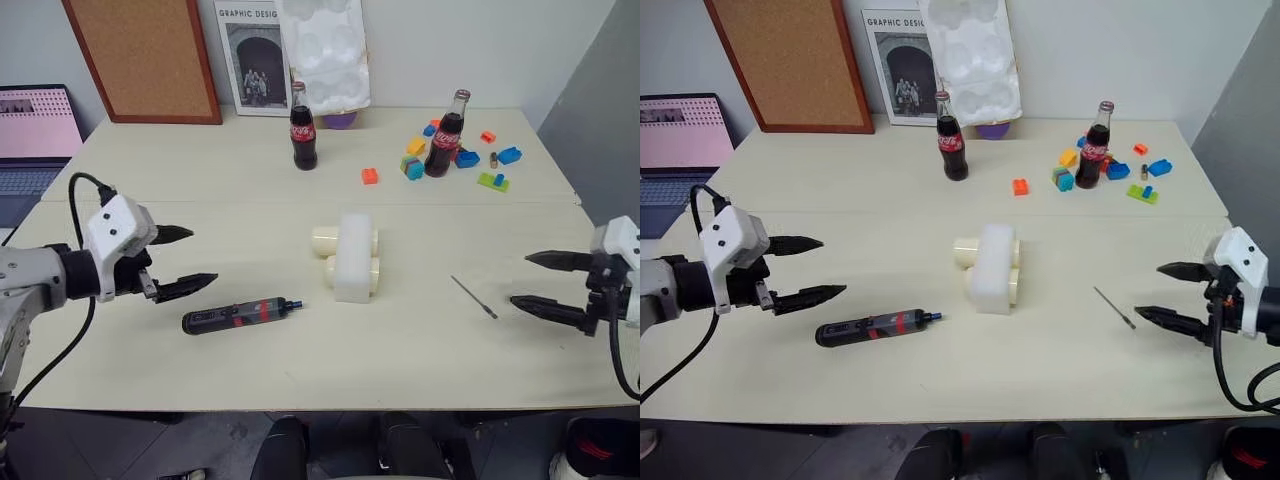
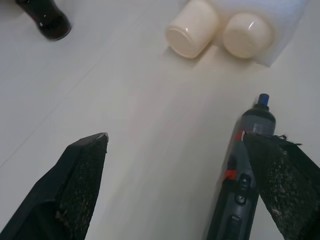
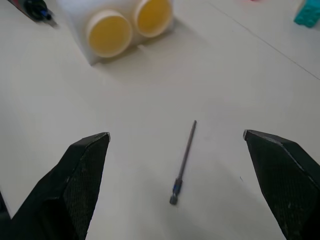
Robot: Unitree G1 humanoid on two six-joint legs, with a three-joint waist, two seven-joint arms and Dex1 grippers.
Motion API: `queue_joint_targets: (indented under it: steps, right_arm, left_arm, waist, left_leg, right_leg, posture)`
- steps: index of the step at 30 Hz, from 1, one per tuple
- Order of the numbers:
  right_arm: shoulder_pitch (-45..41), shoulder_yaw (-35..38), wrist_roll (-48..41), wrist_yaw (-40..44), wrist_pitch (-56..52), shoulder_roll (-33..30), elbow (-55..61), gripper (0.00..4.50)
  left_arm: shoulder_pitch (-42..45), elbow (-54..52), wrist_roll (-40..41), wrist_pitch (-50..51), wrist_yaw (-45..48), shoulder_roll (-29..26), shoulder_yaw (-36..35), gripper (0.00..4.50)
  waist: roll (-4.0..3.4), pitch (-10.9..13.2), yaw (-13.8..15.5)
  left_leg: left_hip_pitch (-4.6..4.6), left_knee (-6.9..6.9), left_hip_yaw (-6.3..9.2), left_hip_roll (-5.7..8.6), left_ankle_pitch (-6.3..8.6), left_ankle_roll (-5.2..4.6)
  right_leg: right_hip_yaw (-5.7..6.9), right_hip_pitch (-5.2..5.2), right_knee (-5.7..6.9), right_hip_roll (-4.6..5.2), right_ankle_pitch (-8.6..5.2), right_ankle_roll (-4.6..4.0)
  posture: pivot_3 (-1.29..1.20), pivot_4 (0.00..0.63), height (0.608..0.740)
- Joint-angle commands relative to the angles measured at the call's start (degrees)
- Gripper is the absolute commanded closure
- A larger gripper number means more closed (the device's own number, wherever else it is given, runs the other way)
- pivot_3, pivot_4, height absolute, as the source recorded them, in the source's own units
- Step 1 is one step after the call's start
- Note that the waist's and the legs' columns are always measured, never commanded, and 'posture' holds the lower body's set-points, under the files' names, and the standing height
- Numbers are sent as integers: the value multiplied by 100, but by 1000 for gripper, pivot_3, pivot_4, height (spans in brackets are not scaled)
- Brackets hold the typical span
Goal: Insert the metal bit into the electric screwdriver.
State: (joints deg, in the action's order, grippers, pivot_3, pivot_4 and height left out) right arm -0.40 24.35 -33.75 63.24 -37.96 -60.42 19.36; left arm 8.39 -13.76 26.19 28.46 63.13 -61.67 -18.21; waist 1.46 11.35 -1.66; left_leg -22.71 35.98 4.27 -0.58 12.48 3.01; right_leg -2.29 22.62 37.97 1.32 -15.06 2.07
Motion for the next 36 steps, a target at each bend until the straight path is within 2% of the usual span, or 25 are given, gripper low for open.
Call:
queue_joint_targets:
  steps: [1,6,11,18,26,36]
  right_arm:
    - [-243,-223,-441,-211,-265,173,610,0]
    - [-707,-1196,-566,-978,-734,770,1174,0]
    - [-1408,-2322,-123,-2110,-1014,1926,881,0]
    - [-1857,-3143,241,-2452,-913,2844,300,0]
    - [-2099,-3541,472,-2322,-734,3328,-207,0]
    - [-2286,-3678,775,-2477,-321,3937,-669,0]
  left_arm:
    - [69,-535,251,98,147,-88,40,20]
    - [175,-943,421,213,218,-14,335,20]
    - [211,-1156,347,167,171,127,733,20]
    - [219,-1257,383,181,179,181,895,20]
    - [191,-1367,426,234,158,235,976,20]
    - [181,-1374,425,209,121,313,961,20]
  waist:
    - [0,0,0]
    - [3,-1,-6]
    - [5,-2,-19]
    - [6,-3,-12]
    - [7,-3,-18]
    - [7,-3,-21]
  left_leg:
    - [-1,0,0,-1,0,0]
    - [-2,1,1,-8,0,0]
    - [-4,4,-3,-10,0,0]
    - [-36,4,-8,-9,0,0]
    - [-32,4,-10,-12,-1,0]
    - [-30,4,-10,-14,-1,0]
  right_leg:
    - [-1,2,1,-1,0,0]
    - [-1,5,2,-10,20,21]
    - [-9,13,3,-16,22,6]
    - [-15,55,9,-18,36,27]
    - [-18,56,16,-23,37,26]
    - [-19,56,16,-26,39,25]
  posture:
    - [0,150,740]
    - [0,150,740]
    - [0,150,740]
    - [0,150,740]
    - [0,150,740]
    - [0,150,740]
